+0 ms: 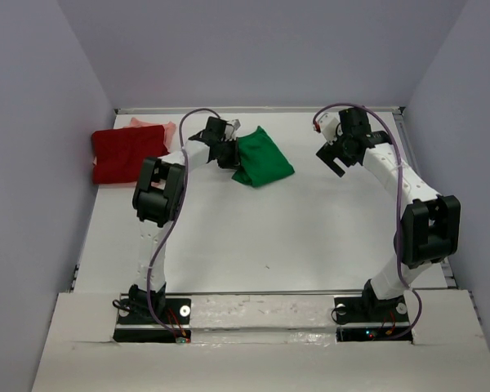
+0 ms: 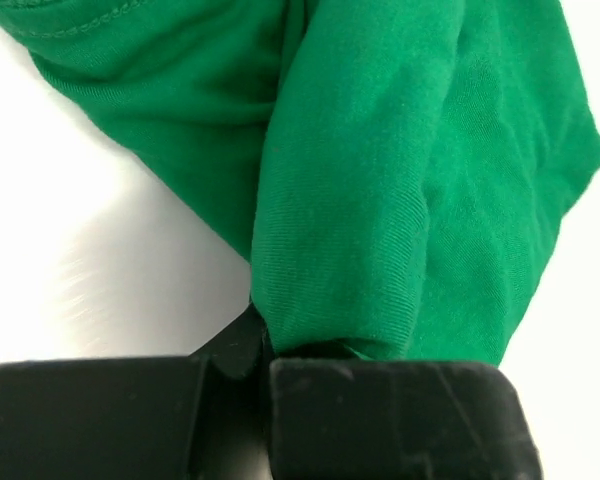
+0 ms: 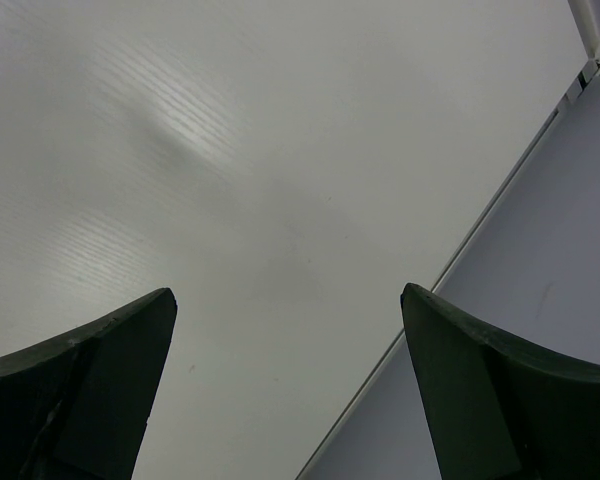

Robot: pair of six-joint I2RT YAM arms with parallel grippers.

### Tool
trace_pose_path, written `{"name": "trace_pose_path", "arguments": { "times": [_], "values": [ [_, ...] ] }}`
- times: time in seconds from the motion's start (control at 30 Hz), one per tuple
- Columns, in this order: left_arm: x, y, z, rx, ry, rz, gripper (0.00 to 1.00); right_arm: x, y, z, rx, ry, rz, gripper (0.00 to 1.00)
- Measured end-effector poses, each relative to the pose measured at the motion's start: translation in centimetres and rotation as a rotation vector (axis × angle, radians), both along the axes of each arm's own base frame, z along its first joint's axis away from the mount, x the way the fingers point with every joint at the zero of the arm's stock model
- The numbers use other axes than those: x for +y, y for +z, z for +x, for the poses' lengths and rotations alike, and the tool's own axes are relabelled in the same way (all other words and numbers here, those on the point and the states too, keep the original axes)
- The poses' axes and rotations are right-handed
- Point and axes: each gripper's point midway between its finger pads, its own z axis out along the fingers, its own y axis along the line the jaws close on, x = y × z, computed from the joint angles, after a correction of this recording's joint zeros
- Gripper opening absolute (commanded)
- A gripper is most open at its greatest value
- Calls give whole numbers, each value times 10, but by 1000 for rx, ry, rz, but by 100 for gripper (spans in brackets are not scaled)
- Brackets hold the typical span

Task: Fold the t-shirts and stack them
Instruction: Fold the long partially folded tshirt into a neat square

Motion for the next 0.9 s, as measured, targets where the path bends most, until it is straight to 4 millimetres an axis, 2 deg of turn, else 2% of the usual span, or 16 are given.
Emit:
{"name": "trace_pose_path", "arguments": {
  "times": [0.13, 0.3, 0.4, 0.7, 0.73, 0.77, 0.9],
  "values": [
    [18, 9, -1, -35, 10, 99, 0, 0, 0, 0, 0, 1, 1, 100],
    [37, 39, -3, -103, 13, 188, 0, 2, 4, -1, -7, 7, 12, 100],
    [50, 56, -5, -143, 12, 252, 0, 3, 14, -3, -31, 9, 25, 100],
    [66, 32, -27, -64, -9, 334, 1, 3, 24, -6, -55, 10, 30, 100],
    [67, 31, -28, -60, -8, 338, 18, 3, 25, -6, -57, 10, 30, 100],
    [69, 31, -28, -58, -6, 347, 28, 3, 25, -6, -58, 11, 31, 100],
    [74, 30, -26, -61, 14, 369, 58, 3, 23, -7, -50, 14, 33, 100]
  ]
}}
